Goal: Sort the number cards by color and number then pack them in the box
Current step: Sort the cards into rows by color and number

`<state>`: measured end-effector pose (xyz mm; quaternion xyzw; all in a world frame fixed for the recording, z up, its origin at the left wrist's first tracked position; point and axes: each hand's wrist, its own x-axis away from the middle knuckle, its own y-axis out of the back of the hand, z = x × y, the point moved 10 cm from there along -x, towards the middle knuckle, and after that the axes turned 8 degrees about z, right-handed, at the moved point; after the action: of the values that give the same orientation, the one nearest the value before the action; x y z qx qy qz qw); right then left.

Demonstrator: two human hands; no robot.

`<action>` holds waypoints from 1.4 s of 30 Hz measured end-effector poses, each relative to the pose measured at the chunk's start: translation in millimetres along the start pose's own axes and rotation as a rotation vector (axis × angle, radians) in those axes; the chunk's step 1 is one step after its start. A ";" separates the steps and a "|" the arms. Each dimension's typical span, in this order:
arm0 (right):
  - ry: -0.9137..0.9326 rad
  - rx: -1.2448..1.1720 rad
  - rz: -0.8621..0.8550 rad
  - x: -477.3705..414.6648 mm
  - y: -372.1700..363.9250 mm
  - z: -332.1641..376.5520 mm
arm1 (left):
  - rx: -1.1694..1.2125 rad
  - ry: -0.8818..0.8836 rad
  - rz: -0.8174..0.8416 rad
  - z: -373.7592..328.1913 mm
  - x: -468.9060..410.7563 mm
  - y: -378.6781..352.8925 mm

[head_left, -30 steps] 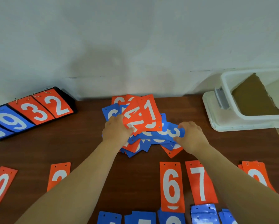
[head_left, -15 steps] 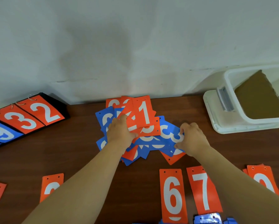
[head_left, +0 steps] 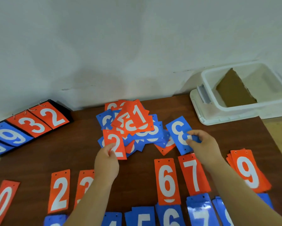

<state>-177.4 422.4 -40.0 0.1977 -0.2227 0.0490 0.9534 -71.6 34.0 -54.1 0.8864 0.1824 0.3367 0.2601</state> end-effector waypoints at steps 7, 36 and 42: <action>-0.038 -0.129 0.448 95.5 -23.3 8.5 | 0.194 -0.112 0.152 -15.8 94.4 -16.9; 0.073 -0.201 0.404 185.5 84.5 20.2 | -0.075 -0.374 0.639 -114.9 298.8 -117.8; 0.065 -0.329 0.268 183.5 81.7 26.2 | 0.110 -0.394 0.501 -113.4 290.2 -101.3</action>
<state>-38.4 487.9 92.1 0.0065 -0.2211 0.1448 0.9644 40.0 297.8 104.8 0.9646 -0.0774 0.2018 0.1510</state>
